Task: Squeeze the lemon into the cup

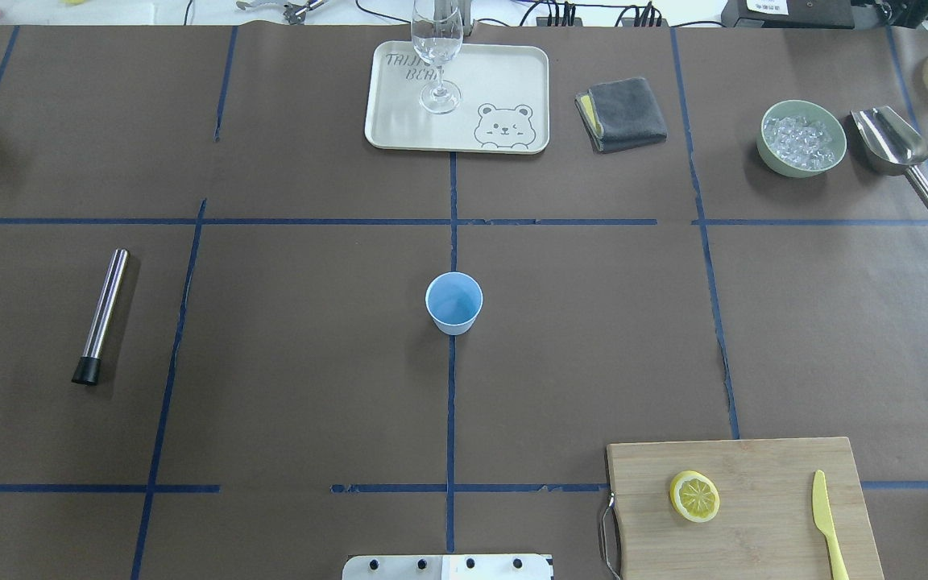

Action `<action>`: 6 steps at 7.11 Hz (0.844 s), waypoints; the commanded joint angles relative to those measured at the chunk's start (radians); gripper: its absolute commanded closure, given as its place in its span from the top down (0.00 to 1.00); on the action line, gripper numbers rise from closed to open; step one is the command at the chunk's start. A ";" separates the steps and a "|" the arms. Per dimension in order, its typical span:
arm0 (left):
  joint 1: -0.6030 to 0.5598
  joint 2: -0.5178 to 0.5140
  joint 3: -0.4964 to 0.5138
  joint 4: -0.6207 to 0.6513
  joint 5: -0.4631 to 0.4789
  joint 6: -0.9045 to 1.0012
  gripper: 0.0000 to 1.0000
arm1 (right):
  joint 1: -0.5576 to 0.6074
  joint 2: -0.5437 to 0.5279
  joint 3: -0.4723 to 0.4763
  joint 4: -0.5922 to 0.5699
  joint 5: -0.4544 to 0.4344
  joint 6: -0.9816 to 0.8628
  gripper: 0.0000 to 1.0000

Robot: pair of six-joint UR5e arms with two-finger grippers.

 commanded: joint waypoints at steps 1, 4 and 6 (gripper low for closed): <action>0.003 -0.003 -0.006 -0.026 0.000 0.007 1.00 | -0.006 -0.005 0.004 0.018 0.065 0.000 1.00; 0.007 -0.003 0.006 -0.066 -0.011 0.006 1.00 | -0.087 -0.074 0.056 0.212 0.070 0.107 1.00; 0.010 0.002 0.000 -0.100 -0.012 0.004 1.00 | -0.244 -0.091 0.102 0.405 0.070 0.451 1.00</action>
